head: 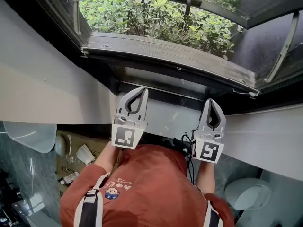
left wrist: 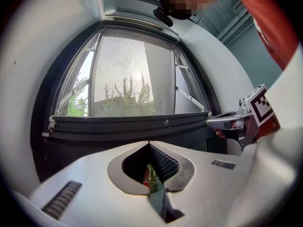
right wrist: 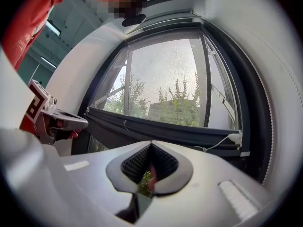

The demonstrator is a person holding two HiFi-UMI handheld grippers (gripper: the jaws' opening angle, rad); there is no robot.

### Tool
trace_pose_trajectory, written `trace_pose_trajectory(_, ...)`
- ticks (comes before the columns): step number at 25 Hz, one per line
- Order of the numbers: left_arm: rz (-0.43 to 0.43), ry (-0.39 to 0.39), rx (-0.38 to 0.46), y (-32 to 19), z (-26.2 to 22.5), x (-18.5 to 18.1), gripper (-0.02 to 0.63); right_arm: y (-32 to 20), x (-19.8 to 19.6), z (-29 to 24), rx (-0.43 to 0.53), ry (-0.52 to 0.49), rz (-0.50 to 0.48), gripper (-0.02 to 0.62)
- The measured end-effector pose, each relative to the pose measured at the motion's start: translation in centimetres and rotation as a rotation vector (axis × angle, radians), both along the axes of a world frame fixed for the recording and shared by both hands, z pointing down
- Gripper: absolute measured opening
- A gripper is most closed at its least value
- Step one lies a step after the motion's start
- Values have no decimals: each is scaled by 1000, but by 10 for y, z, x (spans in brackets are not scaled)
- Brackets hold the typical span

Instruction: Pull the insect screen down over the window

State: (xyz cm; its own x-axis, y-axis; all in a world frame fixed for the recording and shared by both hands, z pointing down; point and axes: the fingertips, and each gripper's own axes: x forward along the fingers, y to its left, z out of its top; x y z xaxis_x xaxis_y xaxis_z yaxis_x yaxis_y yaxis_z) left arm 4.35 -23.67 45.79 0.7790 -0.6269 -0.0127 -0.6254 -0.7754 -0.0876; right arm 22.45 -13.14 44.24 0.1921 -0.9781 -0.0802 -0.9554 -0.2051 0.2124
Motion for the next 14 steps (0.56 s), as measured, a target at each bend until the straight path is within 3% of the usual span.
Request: trace_pose_trajectory(14,-8,-3,10,0,-1,0,6,-3,-2,1,-6,11,-17,10)
